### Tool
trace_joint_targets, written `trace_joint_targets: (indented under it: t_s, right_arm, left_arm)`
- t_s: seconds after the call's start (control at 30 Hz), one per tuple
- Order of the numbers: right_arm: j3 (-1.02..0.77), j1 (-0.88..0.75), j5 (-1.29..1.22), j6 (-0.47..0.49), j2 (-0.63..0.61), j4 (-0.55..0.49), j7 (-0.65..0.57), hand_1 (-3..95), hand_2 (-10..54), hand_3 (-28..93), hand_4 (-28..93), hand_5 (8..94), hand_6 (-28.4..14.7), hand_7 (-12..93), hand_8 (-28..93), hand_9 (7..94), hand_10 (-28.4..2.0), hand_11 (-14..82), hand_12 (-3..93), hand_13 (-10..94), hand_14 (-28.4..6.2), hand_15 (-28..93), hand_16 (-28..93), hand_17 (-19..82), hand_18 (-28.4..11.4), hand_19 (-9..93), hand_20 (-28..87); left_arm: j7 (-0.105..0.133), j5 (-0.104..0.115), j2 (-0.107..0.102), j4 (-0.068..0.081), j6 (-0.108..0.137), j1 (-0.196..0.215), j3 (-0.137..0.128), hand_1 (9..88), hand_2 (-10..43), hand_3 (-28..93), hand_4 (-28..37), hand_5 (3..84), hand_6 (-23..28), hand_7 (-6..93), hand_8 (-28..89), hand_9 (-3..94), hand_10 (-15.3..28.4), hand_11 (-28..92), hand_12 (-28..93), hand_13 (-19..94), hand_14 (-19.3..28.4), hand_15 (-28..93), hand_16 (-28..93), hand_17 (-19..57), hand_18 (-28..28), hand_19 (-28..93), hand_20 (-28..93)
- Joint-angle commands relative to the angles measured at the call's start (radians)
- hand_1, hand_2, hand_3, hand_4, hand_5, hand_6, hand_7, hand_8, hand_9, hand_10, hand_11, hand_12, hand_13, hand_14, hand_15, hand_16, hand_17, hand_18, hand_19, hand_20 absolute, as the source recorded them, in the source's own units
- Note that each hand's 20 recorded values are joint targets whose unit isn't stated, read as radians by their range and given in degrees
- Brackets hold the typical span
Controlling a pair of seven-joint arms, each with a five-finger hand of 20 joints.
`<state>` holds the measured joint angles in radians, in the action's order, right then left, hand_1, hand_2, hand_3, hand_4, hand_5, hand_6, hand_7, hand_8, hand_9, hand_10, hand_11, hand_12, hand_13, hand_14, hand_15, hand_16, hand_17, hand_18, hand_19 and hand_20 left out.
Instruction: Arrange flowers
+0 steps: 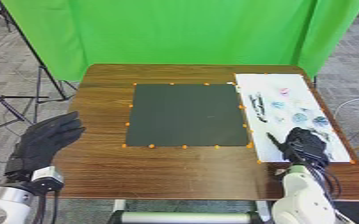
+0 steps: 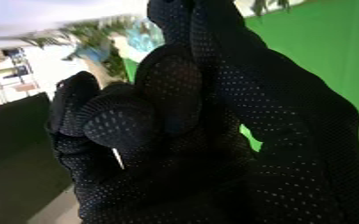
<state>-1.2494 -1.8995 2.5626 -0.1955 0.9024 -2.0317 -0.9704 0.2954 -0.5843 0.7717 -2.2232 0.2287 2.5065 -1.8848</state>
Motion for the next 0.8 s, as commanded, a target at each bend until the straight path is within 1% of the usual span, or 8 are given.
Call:
trace_joint_targets:
  t_s: [0.03,0.07,0.1,0.23,0.33,0.37,0.63,0.8]
  right_arm:
    - [-0.003,0.031,0.032,-0.033,-0.032,-0.024,-0.010,52.9,-9.5,78,-28,88.7,-4.3,24,21,81.9,-13.7,57.6,37.3,76,-13.3,78,29,33,-28.4,90,33]
    - [0.000,0.039,0.032,-0.032,-0.033,-0.024,-0.007,52.8,-9.5,78,-28,88.7,-4.4,24,21,81.9,-13.7,57.6,37.3,76,-13.3,78,29,33,-28.4,90,33]
    - [0.000,0.042,0.030,-0.033,-0.035,-0.028,-0.009,52.8,-9.5,78,-28,88.7,-4.4,24,21,81.9,-13.7,57.6,37.3,76,-13.3,78,29,33,-28.4,90,33]
    - [0.003,0.056,0.027,-0.038,-0.039,-0.035,-0.004,52.7,-9.5,78,-28,88.9,-4.5,24,21,82.0,-13.6,57.6,37.3,76,-13.3,78,29,33,-28.4,90,34]
    - [0.010,0.069,0.032,-0.036,-0.042,-0.037,-0.006,52.7,-9.5,78,-28,89.0,-4.5,24,21,82.1,-13.7,57.7,37.2,76,-13.2,78,29,33,-28.4,90,34]
    - [0.009,0.071,0.026,-0.036,-0.041,-0.037,-0.005,52.7,-9.5,78,-28,89.0,-4.5,24,21,82.1,-13.7,57.7,37.2,76,-13.2,78,29,33,-28.4,90,34]
    - [0.023,0.061,0.029,-0.038,-0.033,-0.041,-0.002,52.5,-9.5,79,-27,89.0,-4.5,24,22,82.1,-13.7,57.7,37.2,76,-13.1,78,29,33,-28.4,90,34]
    - [0.039,0.085,0.042,-0.058,-0.037,-0.037,0.001,52.5,-9.5,79,-27,89.2,-4.6,24,22,82.2,-13.6,57.8,37.2,76,-13.0,78,29,33,-28.4,90,34]
  left_arm:
    - [0.010,0.002,0.000,-0.011,0.013,0.022,-0.005,27.0,4.4,82,-14.5,45.3,13.4,12.2,-8,36.9,21.7,33,9,25,27.1,54,-11,-9.5,21.3,57,12]
    - [0.014,0.004,-0.001,-0.012,0.015,0.025,-0.006,27.1,4.4,82,-14.6,45.3,13.3,12.2,-8,36.9,21.7,33,9,25,27.1,54,-11,-9.5,21.3,57,12]
    - [0.007,0.001,0.001,-0.011,0.013,0.019,-0.005,27.0,4.4,82,-14.5,45.3,13.4,12.2,-8,36.9,21.8,33,9,25,27.1,54,-11,-9.5,21.3,57,12]
    - [0.009,0.002,0.000,-0.012,0.015,0.022,-0.005,27.0,4.4,82,-14.4,45.3,13.3,12.3,-8,36.9,21.7,33,9,25,27.0,54,-11,-9.5,21.3,57,12]
    - [0.004,0.000,0.003,-0.013,0.013,0.021,-0.006,27.0,4.4,82,-14.5,45.3,13.3,12.3,-8,36.9,21.7,33,9,25,27.1,54,-11,-9.5,21.4,57,12]
    - [0.009,0.002,0.000,-0.013,0.016,0.022,-0.005,27.0,4.5,82,-14.5,45.3,13.3,12.3,-8,36.9,21.7,33,9,25,27.1,54,-11,-9.5,21.3,57,12]
    - [0.009,0.001,0.004,-0.015,0.017,0.029,-0.006,27.0,4.4,82,-14.4,45.2,13.3,12.3,-8,36.9,21.7,33,9,25,27.2,54,-11,-9.5,21.3,57,12]
    - [0.001,-0.004,0.007,-0.014,0.013,0.025,-0.006,27.0,4.5,82,-14.4,45.1,13.2,12.3,-8,36.8,21.7,33,9,25,27.0,54,-11,-9.6,21.4,57,12]
